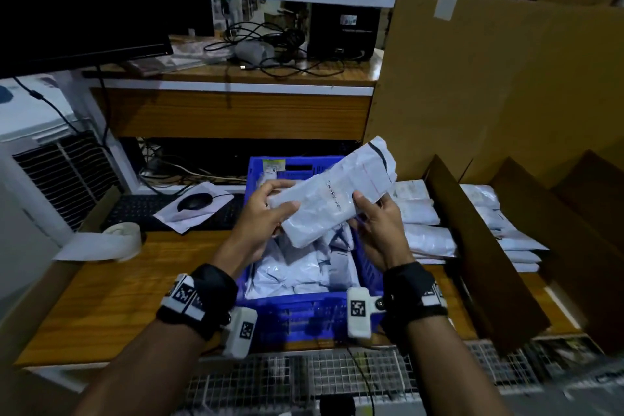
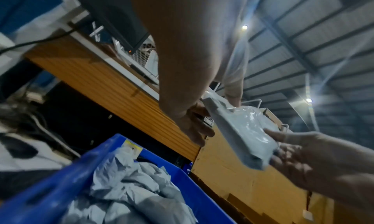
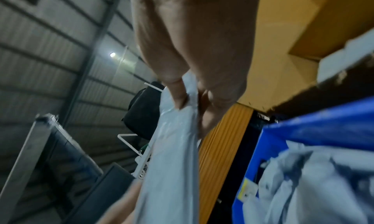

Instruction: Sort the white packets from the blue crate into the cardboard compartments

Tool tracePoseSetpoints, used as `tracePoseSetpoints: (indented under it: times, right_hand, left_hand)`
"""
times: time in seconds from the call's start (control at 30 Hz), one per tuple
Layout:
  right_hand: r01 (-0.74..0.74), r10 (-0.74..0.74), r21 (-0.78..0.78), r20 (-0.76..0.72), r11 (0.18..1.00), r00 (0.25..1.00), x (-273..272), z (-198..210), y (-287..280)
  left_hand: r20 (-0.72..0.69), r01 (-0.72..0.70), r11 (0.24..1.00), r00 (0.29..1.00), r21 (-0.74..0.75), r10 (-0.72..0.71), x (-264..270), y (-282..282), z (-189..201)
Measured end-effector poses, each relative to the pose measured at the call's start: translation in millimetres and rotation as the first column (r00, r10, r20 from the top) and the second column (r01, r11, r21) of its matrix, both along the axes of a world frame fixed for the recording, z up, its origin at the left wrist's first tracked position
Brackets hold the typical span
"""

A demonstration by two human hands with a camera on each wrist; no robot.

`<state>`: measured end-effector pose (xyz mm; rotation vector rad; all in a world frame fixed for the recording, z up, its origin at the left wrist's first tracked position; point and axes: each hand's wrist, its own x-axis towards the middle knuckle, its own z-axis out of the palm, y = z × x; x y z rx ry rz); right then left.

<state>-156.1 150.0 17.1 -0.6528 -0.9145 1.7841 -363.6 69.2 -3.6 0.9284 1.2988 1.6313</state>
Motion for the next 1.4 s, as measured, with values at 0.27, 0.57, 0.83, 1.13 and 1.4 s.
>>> tracePoseSetpoints:
  times: [0.27, 0.57, 0.83, 1.13, 1.4]
  right_hand:
    - [-0.263, 0.166, 0.235, 0.362, 0.936, 0.917, 12, 20, 5]
    - [-0.289, 0.222, 0.179, 0.319, 0.94, 0.921, 11, 7, 11]
    - [-0.352, 0.242, 0.186, 0.44, 0.917, 0.864, 10, -10, 23]
    - [-0.151, 0.087, 0.062, 0.586, 0.986, 0.806, 19, -46, 59]
    - [-0.034, 0.08, -0.078, 0.71, 0.996, 0.7, 24, -77, 87]
  left_hand:
    - [-0.382, 0.026, 0.998, 0.923, -0.05, -0.044, -14, 7, -10]
    - [-0.401, 0.016, 0.999, 0.915, -0.049, -0.034, -10, 14, -22]
    - [-0.403, 0.073, 0.991, 0.908, -0.108, -0.111, 3, 33, -24]
    - [-0.419, 0.058, 0.904, 0.872, -0.424, -0.252, -34, 87, -37]
    - [-0.762, -0.193, 0.777, 0.437, -0.599, -0.478, -44, 138, -51]
